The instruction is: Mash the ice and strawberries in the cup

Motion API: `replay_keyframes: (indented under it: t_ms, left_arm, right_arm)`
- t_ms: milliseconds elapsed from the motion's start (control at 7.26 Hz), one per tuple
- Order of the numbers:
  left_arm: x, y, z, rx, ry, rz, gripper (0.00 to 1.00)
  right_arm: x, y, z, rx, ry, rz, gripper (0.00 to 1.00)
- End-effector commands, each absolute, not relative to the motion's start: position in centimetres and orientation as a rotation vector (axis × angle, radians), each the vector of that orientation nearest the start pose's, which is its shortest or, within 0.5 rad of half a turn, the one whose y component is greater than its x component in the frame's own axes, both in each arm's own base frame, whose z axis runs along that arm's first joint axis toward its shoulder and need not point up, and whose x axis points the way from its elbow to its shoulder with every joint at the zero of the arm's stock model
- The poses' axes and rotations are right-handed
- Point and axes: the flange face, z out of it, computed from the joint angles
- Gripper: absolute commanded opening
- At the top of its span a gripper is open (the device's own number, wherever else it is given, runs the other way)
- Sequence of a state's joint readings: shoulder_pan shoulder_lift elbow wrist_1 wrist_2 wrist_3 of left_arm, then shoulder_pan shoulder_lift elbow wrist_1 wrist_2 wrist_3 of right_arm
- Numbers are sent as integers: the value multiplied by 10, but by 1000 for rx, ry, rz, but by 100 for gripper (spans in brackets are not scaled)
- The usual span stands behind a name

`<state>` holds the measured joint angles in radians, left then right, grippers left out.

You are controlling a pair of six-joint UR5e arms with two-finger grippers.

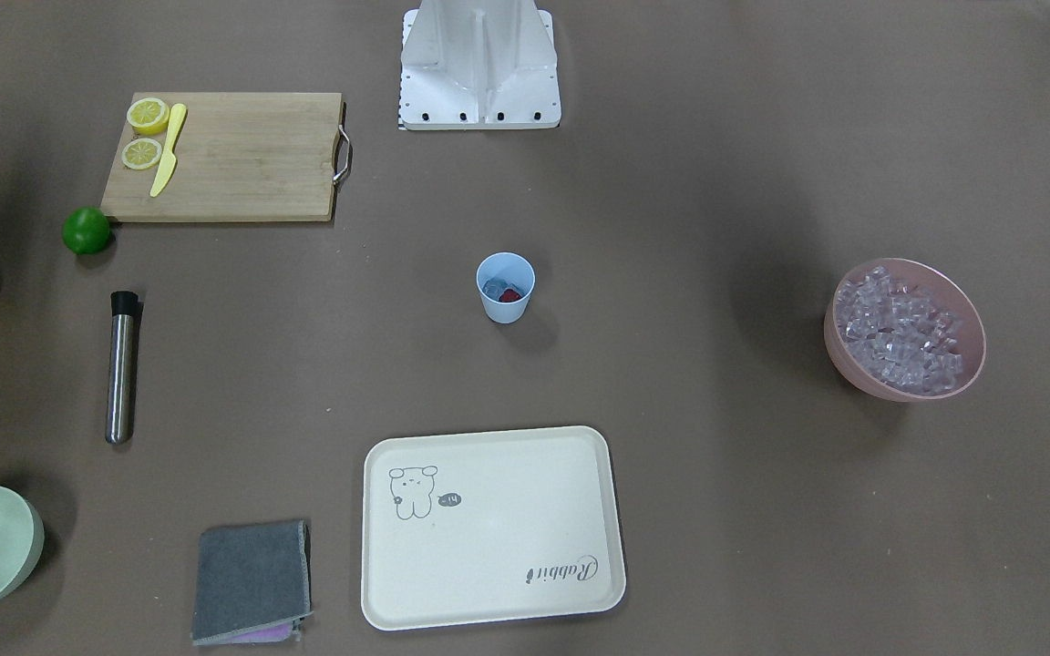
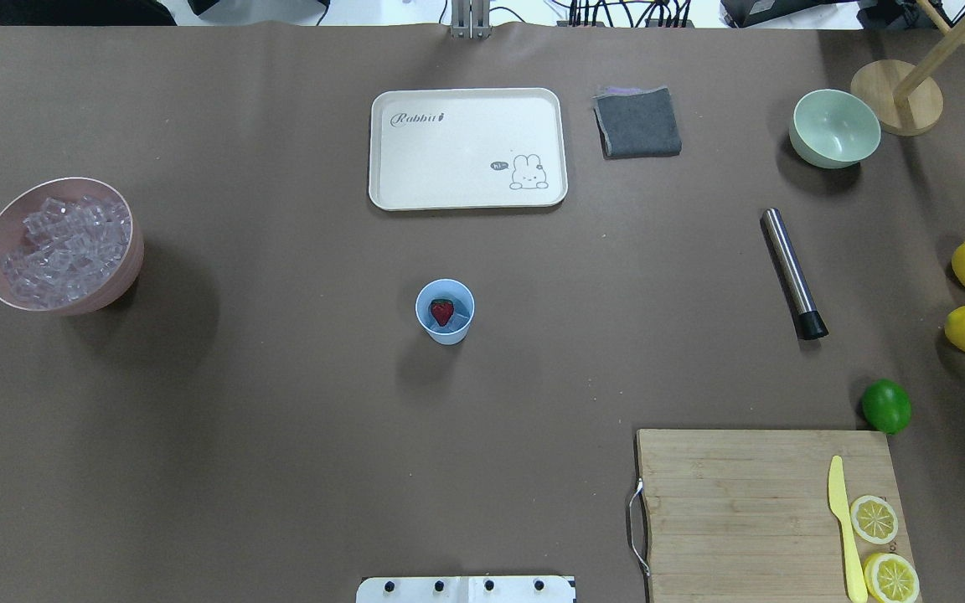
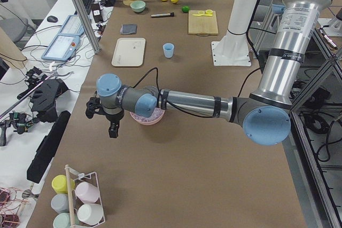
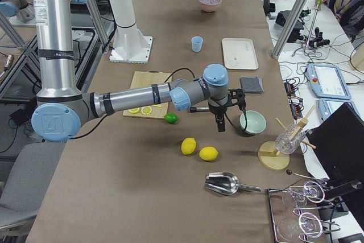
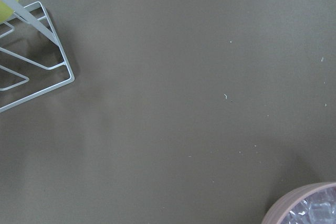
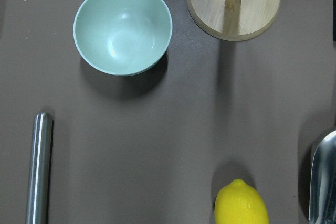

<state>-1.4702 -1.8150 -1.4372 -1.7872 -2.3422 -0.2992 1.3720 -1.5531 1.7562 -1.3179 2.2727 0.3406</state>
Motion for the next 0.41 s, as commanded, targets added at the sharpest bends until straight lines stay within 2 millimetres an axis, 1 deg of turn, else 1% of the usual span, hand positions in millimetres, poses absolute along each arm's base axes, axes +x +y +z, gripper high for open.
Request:
replay_keyframes:
  t_ms: [0,276]
  left_arm:
    - [-3,-612,567,156,805,-63,98]
    - [-5,-609,573,149,805,-68,98]
  right_arm:
    - [-31,-519,528,258,-757,-21,100]
    - [-29,-519,530,262,-742,-16,100]
